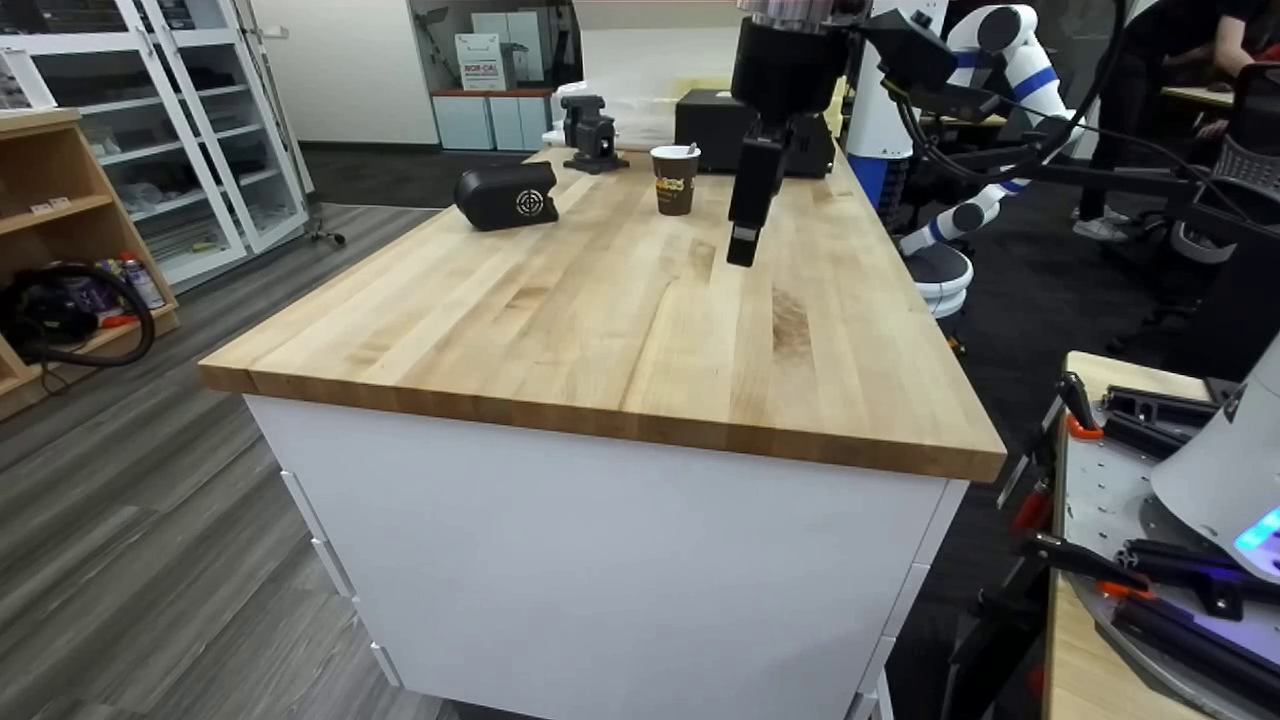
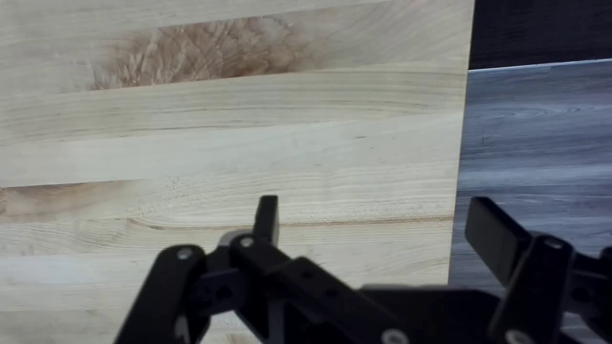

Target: Put the marker on the left side of the counter

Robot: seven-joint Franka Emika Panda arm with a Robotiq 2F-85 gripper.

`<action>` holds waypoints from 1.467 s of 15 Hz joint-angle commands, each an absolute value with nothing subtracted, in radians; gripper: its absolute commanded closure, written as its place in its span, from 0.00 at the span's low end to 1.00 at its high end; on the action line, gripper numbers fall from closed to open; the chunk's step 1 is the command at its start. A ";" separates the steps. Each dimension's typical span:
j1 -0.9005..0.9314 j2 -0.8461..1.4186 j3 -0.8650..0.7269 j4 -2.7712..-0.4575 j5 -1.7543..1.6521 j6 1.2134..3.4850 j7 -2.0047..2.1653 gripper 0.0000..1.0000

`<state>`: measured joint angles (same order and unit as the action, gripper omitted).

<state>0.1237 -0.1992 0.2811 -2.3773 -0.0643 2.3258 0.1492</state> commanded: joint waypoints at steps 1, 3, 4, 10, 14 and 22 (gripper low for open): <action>0.146 -0.198 0.260 -2.376 -0.070 2.323 0.153 0.00; 0.146 -0.198 0.260 -2.376 -0.070 2.323 0.153 0.00; 0.146 -0.198 0.260 -2.376 -0.070 2.323 0.153 0.00; 0.142 -0.202 0.257 -2.376 -0.072 2.320 0.158 0.00; 0.118 -0.243 0.233 -2.383 -0.109 2.309 0.183 0.00; 0.034 -0.372 0.144 -2.396 -0.189 2.313 0.204 0.00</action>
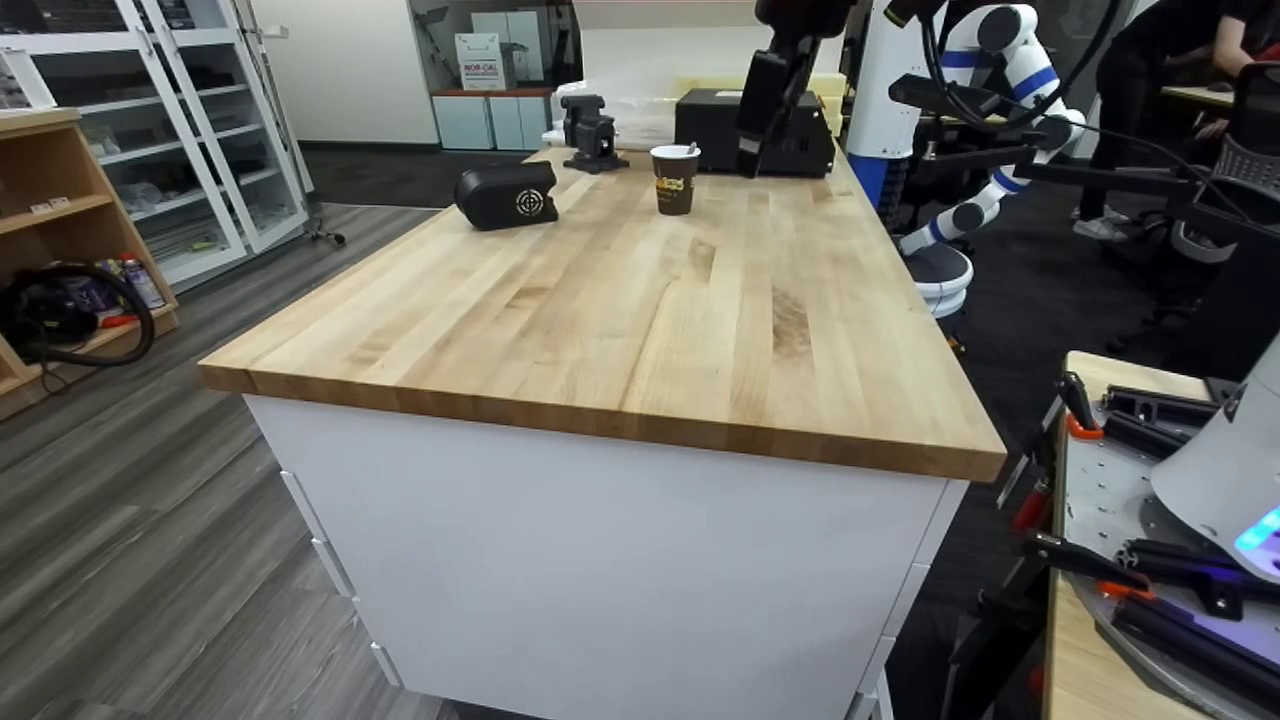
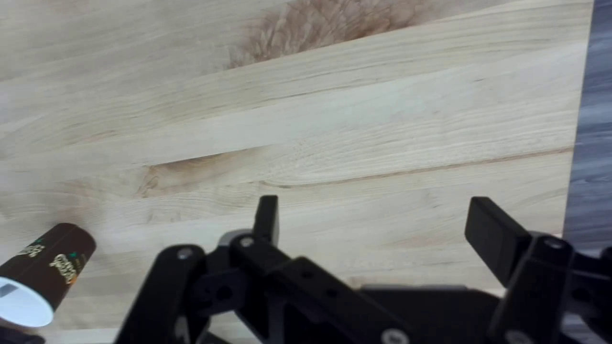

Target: Put the marker on the left side of the counter

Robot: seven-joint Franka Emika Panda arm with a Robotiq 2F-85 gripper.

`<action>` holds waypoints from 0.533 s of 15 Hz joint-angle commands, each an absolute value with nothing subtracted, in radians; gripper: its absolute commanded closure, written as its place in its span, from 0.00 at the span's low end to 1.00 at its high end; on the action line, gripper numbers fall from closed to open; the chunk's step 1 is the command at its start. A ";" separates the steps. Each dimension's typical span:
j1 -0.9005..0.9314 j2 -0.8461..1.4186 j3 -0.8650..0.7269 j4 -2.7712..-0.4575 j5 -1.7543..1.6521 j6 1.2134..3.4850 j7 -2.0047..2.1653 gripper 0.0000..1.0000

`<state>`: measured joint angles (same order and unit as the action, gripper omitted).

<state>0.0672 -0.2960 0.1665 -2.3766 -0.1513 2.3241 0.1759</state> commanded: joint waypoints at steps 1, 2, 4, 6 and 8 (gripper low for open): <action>0.021 -0.390 0.130 -2.397 -0.194 2.319 0.194 0.00; 0.009 -0.409 0.117 -2.398 -0.196 2.328 0.186 0.00; -0.017 -0.443 0.092 -2.398 -0.204 2.340 0.178 0.00; -0.047 -0.469 0.069 -2.392 -0.210 2.348 0.186 0.00; -0.073 -0.488 0.048 -2.392 -0.203 2.360 0.187 0.00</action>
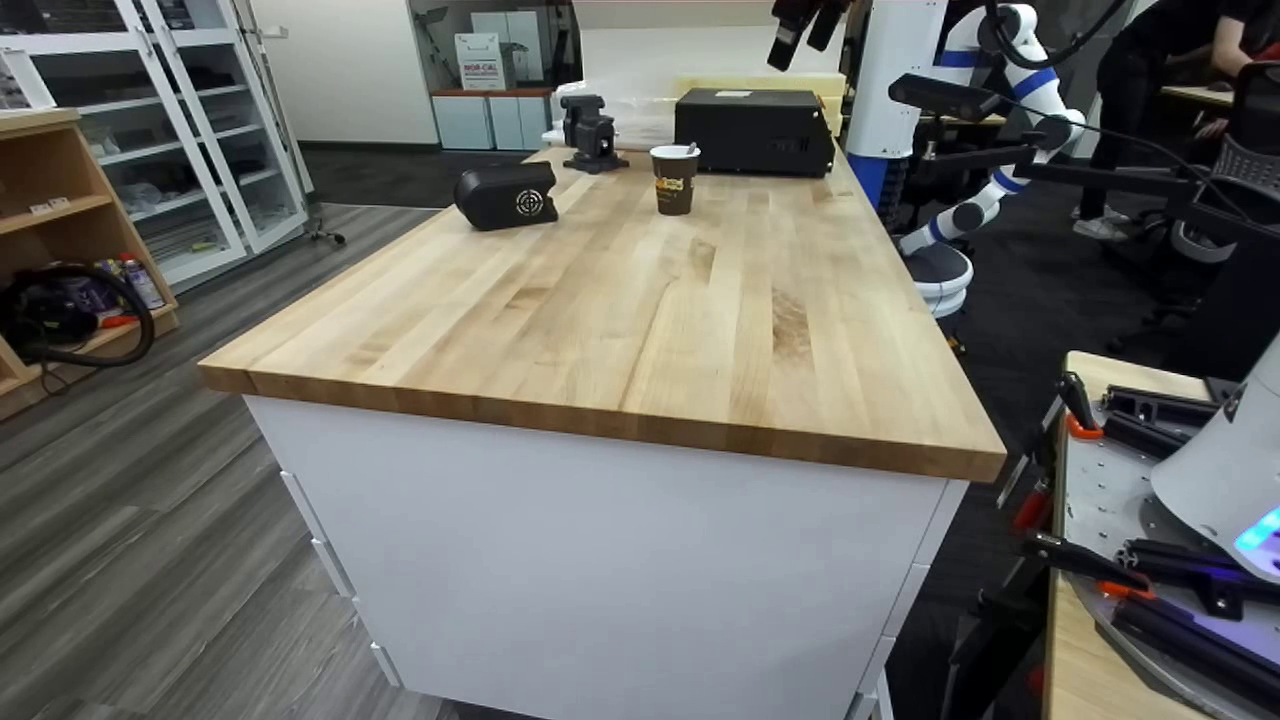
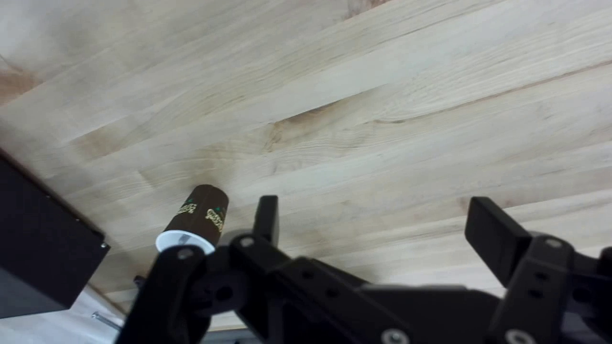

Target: Put the marker on the left side of the counter

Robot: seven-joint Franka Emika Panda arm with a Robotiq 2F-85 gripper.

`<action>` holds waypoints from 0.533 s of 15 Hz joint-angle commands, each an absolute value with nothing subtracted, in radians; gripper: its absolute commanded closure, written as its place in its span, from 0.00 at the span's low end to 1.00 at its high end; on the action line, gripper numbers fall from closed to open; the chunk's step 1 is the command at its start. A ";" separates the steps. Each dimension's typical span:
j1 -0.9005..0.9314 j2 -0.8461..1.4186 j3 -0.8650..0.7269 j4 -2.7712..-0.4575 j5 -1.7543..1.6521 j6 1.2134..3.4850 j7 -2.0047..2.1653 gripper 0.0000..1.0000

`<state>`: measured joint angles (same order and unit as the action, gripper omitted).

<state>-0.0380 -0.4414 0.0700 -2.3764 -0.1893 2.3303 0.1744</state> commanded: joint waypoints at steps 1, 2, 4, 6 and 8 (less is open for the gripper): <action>-0.084 -0.493 0.037 -2.393 -0.203 2.377 0.184 0.00; -0.096 -0.495 0.025 -2.394 -0.204 2.402 0.180 0.00; -0.118 -0.491 0.010 -2.395 -0.212 2.461 0.171 0.00; -0.140 -0.477 0.000 -2.394 -0.223 2.520 0.167 0.00; -0.157 -0.459 -0.014 -2.390 -0.222 2.563 0.162 0.00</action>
<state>-0.1257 -0.4700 -0.0026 -2.3805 -0.2033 2.4910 0.1694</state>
